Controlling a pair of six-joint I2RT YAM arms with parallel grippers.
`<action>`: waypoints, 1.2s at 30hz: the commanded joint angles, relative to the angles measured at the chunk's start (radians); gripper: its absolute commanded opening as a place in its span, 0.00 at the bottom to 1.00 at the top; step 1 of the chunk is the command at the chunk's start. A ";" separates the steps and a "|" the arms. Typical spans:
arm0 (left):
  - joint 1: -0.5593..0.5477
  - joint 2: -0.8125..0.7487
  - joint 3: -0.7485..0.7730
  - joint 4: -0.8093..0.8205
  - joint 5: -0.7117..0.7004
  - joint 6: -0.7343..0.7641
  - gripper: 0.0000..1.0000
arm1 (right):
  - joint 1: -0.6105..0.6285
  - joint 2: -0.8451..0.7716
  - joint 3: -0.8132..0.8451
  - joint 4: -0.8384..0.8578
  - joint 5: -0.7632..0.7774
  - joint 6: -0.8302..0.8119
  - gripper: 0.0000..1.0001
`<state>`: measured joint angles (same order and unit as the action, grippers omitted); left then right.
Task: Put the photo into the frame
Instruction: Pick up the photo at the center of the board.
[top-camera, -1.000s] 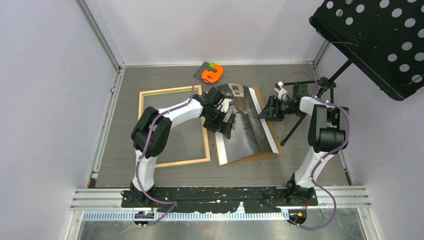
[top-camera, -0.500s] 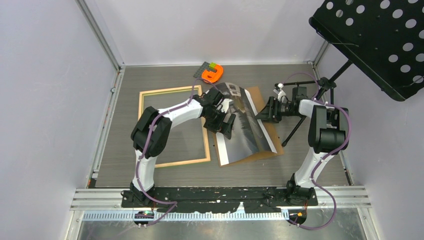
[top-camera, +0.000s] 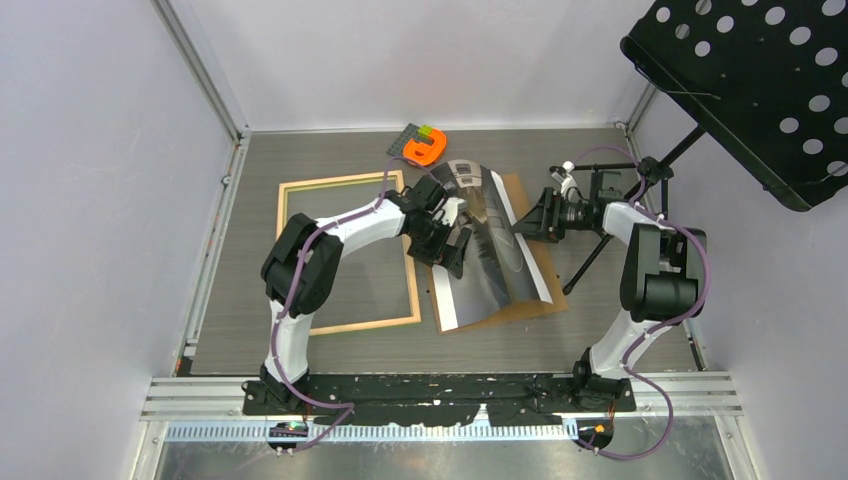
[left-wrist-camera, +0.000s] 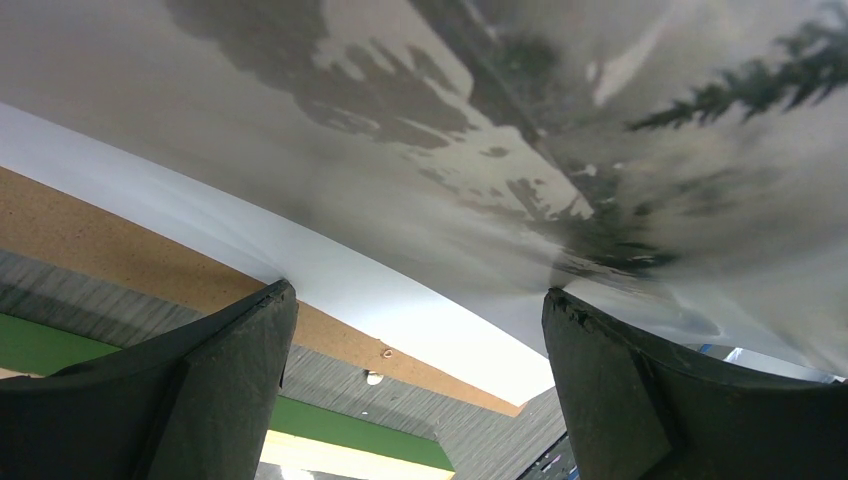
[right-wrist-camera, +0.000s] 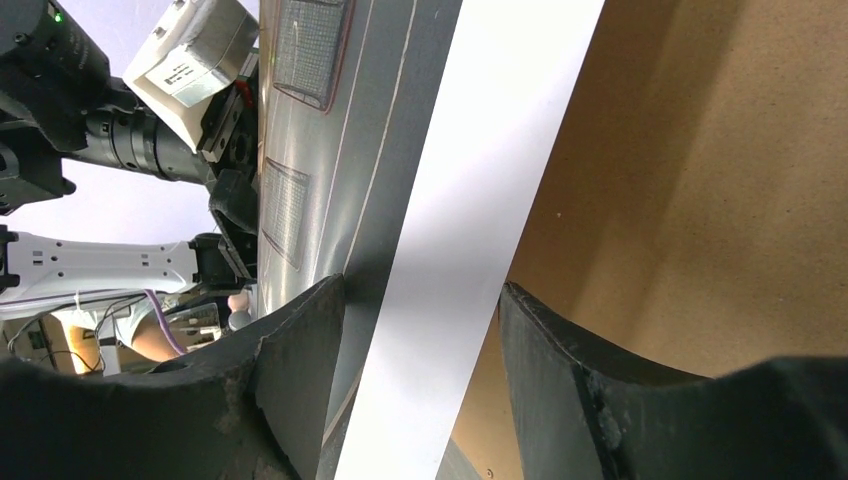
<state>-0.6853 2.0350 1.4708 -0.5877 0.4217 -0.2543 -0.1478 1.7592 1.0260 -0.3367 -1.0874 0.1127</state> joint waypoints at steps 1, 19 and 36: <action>-0.013 -0.002 -0.028 0.012 0.019 0.004 0.97 | -0.013 -0.057 -0.013 0.031 -0.037 0.043 0.64; -0.013 -0.010 -0.035 0.013 0.008 0.009 0.97 | -0.013 -0.121 -0.020 0.041 -0.080 0.104 0.65; -0.013 -0.006 -0.033 0.011 0.006 0.011 0.97 | -0.013 -0.139 0.007 -0.015 -0.057 0.075 0.66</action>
<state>-0.6853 2.0289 1.4624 -0.5800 0.4210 -0.2539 -0.1482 1.6665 1.0039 -0.3199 -1.1576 0.2165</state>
